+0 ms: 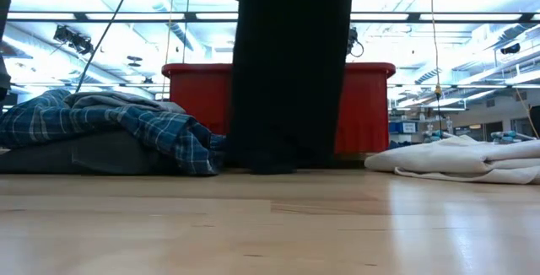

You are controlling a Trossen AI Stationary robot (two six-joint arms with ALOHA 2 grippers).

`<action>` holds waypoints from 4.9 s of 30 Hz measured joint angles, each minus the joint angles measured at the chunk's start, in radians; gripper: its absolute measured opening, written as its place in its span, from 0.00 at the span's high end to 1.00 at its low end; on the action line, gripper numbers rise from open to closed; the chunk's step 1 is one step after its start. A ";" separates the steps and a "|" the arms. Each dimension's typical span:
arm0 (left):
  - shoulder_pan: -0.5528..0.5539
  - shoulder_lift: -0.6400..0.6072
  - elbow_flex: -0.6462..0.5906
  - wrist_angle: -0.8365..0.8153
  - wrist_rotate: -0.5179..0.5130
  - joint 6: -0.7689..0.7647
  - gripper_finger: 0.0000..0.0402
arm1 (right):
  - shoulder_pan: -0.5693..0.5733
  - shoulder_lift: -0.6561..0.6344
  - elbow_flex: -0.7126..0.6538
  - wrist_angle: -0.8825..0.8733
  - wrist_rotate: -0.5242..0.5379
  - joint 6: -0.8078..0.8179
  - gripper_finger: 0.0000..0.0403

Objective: Fold Laundry from Bin
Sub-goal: Fold the black shirt, then stack the black shirt on top of the gray shirt

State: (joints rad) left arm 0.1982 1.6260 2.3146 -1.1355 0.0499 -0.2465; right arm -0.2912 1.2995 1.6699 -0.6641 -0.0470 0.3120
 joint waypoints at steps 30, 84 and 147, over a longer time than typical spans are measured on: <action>-0.679 0.463 0.001 0.053 -0.171 -0.410 0.99 | 1.015 0.053 -0.396 -0.077 0.506 0.970 0.96; -0.286 0.772 0.000 -0.438 -0.428 -0.574 0.65 | 0.128 0.159 -0.846 0.176 -0.026 0.430 0.56; -0.539 0.223 -0.385 0.379 -0.485 -0.173 0.98 | 0.397 -0.407 -0.845 0.036 0.293 0.741 0.26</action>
State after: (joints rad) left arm -0.3412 1.8491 1.9291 -0.7563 -0.4349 -0.4195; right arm 0.1061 0.8921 0.8246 -0.6278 0.2461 1.0531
